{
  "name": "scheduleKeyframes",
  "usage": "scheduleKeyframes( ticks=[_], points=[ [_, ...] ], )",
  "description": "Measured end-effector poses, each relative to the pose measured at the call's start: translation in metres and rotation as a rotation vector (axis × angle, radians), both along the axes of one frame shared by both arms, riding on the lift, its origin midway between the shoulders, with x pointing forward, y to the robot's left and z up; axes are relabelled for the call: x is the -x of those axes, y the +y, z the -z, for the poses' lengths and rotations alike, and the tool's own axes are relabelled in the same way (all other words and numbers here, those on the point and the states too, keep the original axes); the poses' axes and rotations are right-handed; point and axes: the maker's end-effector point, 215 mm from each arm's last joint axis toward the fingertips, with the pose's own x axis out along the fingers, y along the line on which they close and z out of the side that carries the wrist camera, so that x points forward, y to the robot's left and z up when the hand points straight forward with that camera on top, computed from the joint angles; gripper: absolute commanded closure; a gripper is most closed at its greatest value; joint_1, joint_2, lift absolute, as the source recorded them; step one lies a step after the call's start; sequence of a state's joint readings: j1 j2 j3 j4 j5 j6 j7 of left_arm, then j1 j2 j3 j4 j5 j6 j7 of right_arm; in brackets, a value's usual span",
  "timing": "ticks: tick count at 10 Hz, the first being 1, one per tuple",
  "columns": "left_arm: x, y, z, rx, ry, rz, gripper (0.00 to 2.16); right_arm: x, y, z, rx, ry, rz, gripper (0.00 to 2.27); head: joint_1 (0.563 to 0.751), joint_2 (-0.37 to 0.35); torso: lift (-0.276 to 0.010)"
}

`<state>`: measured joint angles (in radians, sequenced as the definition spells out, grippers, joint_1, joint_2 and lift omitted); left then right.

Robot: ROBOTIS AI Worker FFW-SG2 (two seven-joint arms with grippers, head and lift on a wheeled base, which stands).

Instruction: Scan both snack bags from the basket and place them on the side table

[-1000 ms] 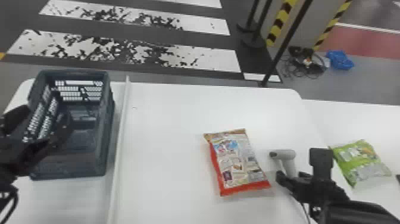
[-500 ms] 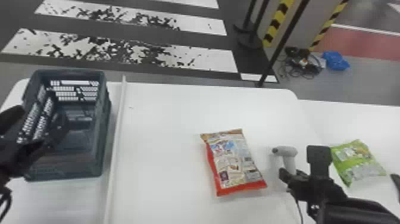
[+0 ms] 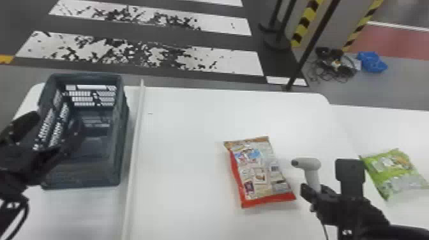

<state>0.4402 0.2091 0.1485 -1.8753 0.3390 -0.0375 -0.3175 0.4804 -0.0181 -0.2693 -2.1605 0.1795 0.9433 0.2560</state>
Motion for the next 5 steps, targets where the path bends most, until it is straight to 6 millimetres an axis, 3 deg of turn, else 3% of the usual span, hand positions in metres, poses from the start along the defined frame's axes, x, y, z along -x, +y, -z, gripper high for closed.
scheduleKeyframes(
  ticks=[5],
  points=[
    [0.0, 0.001, 0.003, -0.002, 0.005, -0.001, 0.09, 0.013, 0.046, 0.001, -0.036, 0.018, -0.073, 2.25, 0.695, -0.062, -0.075]
  ],
)
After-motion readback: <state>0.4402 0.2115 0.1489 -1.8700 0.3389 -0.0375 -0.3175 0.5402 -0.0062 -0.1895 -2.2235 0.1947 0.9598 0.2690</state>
